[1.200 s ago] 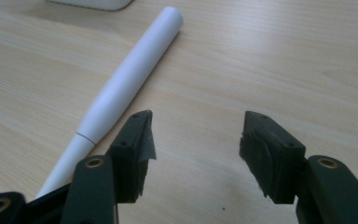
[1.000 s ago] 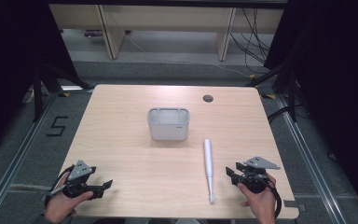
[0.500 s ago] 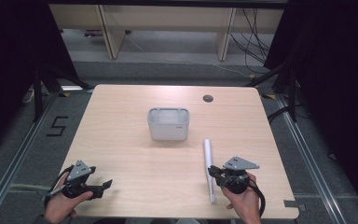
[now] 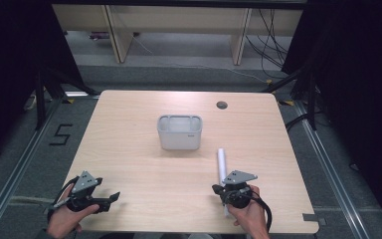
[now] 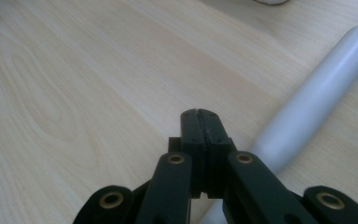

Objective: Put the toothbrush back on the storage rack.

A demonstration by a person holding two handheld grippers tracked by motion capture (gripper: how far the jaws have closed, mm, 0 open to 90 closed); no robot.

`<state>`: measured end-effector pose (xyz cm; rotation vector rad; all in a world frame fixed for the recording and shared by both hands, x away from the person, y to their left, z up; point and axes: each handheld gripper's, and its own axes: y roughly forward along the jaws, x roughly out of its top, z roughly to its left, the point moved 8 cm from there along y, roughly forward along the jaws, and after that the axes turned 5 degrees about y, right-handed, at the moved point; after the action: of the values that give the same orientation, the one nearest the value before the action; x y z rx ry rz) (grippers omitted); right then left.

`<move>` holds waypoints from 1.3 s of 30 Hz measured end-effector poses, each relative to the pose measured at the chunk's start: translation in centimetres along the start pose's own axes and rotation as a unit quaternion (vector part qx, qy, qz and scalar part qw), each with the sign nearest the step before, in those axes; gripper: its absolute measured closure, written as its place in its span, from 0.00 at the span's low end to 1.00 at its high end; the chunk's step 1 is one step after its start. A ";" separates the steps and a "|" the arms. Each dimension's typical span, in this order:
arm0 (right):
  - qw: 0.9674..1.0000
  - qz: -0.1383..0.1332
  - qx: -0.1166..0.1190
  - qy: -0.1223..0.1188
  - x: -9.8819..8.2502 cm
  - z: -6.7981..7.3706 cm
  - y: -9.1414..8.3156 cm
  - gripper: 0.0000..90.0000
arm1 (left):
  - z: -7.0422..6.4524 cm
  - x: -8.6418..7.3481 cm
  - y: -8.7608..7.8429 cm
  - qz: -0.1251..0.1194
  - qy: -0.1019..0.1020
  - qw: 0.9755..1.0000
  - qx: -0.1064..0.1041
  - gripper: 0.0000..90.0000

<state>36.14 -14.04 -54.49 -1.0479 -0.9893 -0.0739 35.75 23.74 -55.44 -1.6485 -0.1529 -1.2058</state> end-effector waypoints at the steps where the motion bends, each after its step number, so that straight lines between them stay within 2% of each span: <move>1: 1.000 0.000 0.000 -0.010 0.0 -0.1 0.0 1.00 | 0.0 0.0 0.0 -0.002 -0.001 1.000 0.001 0.17; 3: 1.000 0.014 0.002 0.007 -0.4 0.1 0.0 1.00 | 0.0 0.0 0.0 0.002 0.004 1.000 -0.001 0.17; 5: 1.000 0.015 0.006 0.000 -0.5 0.1 0.1 1.00 | 0.0 0.0 0.0 0.002 0.004 1.000 -0.001 0.17; 6: 1.000 0.024 0.003 -0.002 -0.9 0.0 0.1 1.00 | 0.0 0.1 0.1 -0.002 0.002 1.000 0.001 0.17; 8: 1.000 0.026 0.003 -0.009 -1.0 -0.1 0.1 1.00 | -0.1 0.2 0.2 -0.012 -0.001 1.000 0.000 0.17; 9: 1.000 0.026 0.003 -0.009 -1.0 -0.1 0.1 1.00 | -0.1 0.2 0.2 -0.012 -0.001 1.000 0.000 0.17; 10: 0.999 0.033 -0.002 0.006 -1.4 -0.1 -0.1 1.00 | 0.0 0.1 0.2 -0.005 0.002 1.000 -0.002 0.17; 13: 1.000 0.024 -0.007 -0.007 -1.6 -0.4 0.0 1.00 | -0.1 0.2 0.3 -0.008 0.003 1.000 -0.003 0.17; 14: 0.999 0.038 -0.007 0.003 -1.8 -0.3 -0.3 1.00 | -0.1 0.2 0.3 -0.006 0.004 1.000 -0.001 0.17; 15: 0.999 0.038 -0.007 0.003 -1.8 -0.3 -0.3 1.00 | -0.1 0.2 0.3 -0.006 0.004 1.000 -0.001 0.17; 16: 0.999 0.039 -0.007 -0.011 -2.0 -0.5 -0.3 1.00 | -0.1 0.2 0.3 -0.004 0.000 1.000 0.000 0.17; 17: 0.999 0.044 -0.005 0.003 -2.2 -0.3 -0.5 1.00 | -0.1 0.2 0.3 -0.004 0.000 1.000 0.000 0.17; 19: 0.999 0.043 -0.009 -0.003 -2.3 -0.5 -0.5 1.00 | -0.1 0.2 0.3 -0.002 0.001 1.000 0.000 0.17; 21: 0.998 0.053 -0.019 -0.004 -2.7 -1.0 -0.9 1.00 | -0.1 0.1 0.3 -0.003 0.002 1.000 -0.003 0.17; 23: 0.998 0.051 -0.025 0.001 -2.9 -1.2 -1.0 1.00 | 0.0 0.2 0.3 -0.003 -0.001 1.000 -0.003 0.17; 24: 0.998 0.052 -0.031 0.004 -3.2 -1.7 -1.4 1.00 | 0.0 0.2 0.4 -0.005 -0.007 1.000 -0.004 0.17; 25: 0.998 0.052 -0.031 0.004 -3.2 -1.7 -1.4 1.00 | 0.0 0.2 0.4 -0.005 -0.007 1.000 -0.004 0.17; 28: 0.998 0.043 -0.047 0.012 -3.6 -2.9 -1.9 1.00 | 0.0 0.2 0.3 -0.005 -0.004 1.000 -0.004 0.17; 29: 0.997 0.054 -0.048 0.020 -3.8 -3.1 -2.2 1.00 | 0.0 0.2 0.3 -0.004 -0.005 1.000 -0.004 0.17; 30: 0.997 0.047 -0.051 0.030 -3.9 -3.3 -2.2 1.00 | 0.0 0.2 0.3 -0.005 -0.004 1.000 -0.003 0.17; 31: 0.997 0.044 -0.055 0.024 -3.9 -3.8 -2.4 1.00 | 0.0 0.2 0.3 -0.005 -0.004 1.000 -0.004 0.17; 32: 0.996 0.048 -0.058 0.037 -4.0 -4.0 -2.6 1.00 | 0.0 0.2 0.3 -0.005 -0.004 1.000 -0.003 0.17; 33: 0.996 0.048 -0.058 0.037 -4.0 -4.0 -2.6 1.00 | 0.0 0.2 0.3 -0.005 -0.004 1.000 -0.003 0.17; 34: 0.997 0.048 -0.063 0.026 -4.0 -4.5 -2.6 1.00 | 0.0 0.2 0.3 -0.003 -0.004 1.000 -0.003 0.17; 35: 0.996 0.048 -0.070 0.035 -4.0 -5.2 -2.8 1.00 | 0.0 0.2 0.3 -0.003 -0.002 1.000 -0.003 0.17; 39: 0.994 0.042 -0.086 0.044 -3.9 -6.3 -2.9 1.00 | -0.1 0.2 0.4 -0.011 -0.003 1.000 -0.005 0.17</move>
<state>36.56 -21.83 -56.07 -1.2317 -0.8699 -0.1365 36.05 23.44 -55.52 -1.6628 -0.1699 -1.2192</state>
